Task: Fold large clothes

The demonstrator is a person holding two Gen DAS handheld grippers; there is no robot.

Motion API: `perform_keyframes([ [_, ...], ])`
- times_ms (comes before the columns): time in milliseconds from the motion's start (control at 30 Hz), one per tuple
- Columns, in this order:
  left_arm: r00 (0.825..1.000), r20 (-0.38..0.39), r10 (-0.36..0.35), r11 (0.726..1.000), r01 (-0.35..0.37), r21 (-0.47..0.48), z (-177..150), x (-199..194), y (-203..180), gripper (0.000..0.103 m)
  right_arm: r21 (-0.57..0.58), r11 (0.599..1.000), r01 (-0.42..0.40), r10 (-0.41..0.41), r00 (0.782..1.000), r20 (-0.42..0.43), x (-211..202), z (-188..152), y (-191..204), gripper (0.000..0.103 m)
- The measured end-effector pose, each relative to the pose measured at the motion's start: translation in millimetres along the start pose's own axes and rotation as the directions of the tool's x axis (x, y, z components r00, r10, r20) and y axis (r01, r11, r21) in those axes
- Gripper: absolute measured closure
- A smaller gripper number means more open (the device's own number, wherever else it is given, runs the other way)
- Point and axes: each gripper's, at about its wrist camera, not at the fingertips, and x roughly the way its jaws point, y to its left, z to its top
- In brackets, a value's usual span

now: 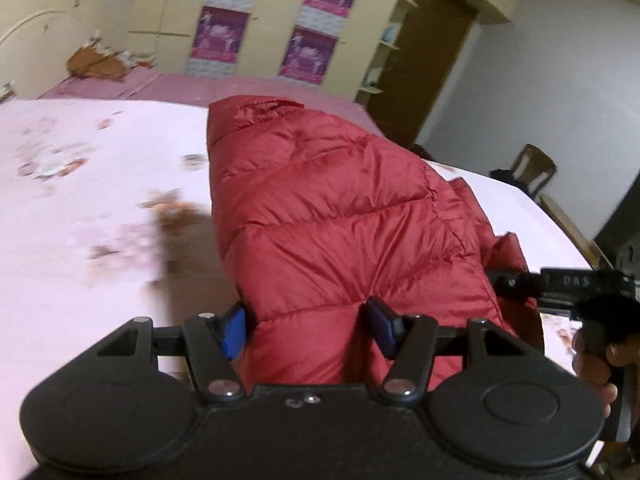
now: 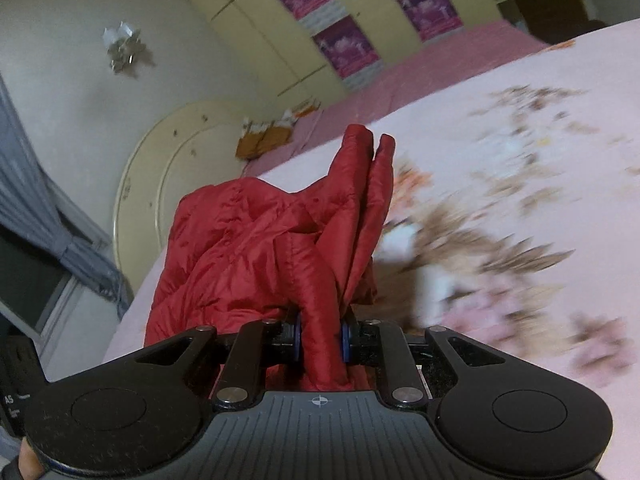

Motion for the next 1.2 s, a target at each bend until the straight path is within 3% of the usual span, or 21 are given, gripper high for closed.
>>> perform_keyframes([
  [167,0.999,-0.048,-0.012,1.000,0.011,-0.018,5,18,39,0.044,-0.032,0.999,0.029,-0.030,0.999,-0.042,49,-13,21,0.086],
  [300,0.996,-0.088,-0.007,1.000,0.005,-0.021,0,42,48,0.042,0.000,0.995,0.097,-0.097,0.993,-0.063,71,-20,6,0.086],
  [567,0.997,-0.073,-0.023,0.998,0.019,-0.056,-6,44,59,0.041,0.031,0.994,0.102,-0.100,0.993,-0.065,76,-28,-17,0.086],
  [633,0.997,-0.074,-0.018,0.999,0.014,-0.052,-8,37,66,0.036,0.017,0.994,0.106,-0.105,0.993,-0.061,72,-29,-14,0.085],
  [667,0.997,-0.071,-0.006,0.999,0.003,-0.047,-7,37,69,0.031,0.011,0.994,0.112,-0.112,0.992,-0.057,69,-28,-13,0.082],
  [700,0.998,-0.064,0.014,0.999,-0.016,-0.044,-6,33,70,0.026,0.000,0.989,0.146,-0.146,0.988,-0.046,65,-26,-11,0.067],
  [733,0.998,-0.050,0.044,0.998,-0.046,-0.040,-7,27,72,0.017,-0.025,0.977,0.212,-0.213,0.977,-0.019,55,-26,-6,0.060],
  [767,0.997,-0.030,0.075,0.996,-0.077,-0.044,-7,18,75,0.018,-0.050,0.962,0.269,-0.269,0.963,0.003,48,-24,-4,0.058],
  [800,0.995,-0.002,0.096,0.994,-0.096,-0.057,-7,6,77,0.021,-0.058,0.954,0.293,-0.292,0.956,0.014,41,-21,-3,0.060],
  [833,0.995,0.033,0.096,0.993,-0.094,-0.065,-6,-6,79,0.033,-0.063,0.956,0.288,-0.286,0.957,0.046,30,-19,0,0.065],
  [867,0.994,0.069,0.083,0.995,-0.079,-0.064,-4,-16,78,0.042,-0.090,0.959,0.270,-0.263,0.962,0.079,19,-17,7,0.085],
  [900,0.993,0.093,0.066,0.997,-0.062,-0.049,0,-21,74,0.044,-0.130,0.955,0.267,-0.255,0.962,0.102,13,-16,15,0.094],
  [1033,0.996,0.087,0.016,0.991,-0.027,0.131,15,-8,38,0.050,-0.261,0.932,0.251,-0.238,0.968,0.081,23,-20,37,0.100],
  [1200,0.999,0.042,0.018,0.976,-0.026,0.214,17,23,26,0.051,-0.249,0.926,0.285,-0.277,0.958,0.067,24,-30,34,0.100],
])
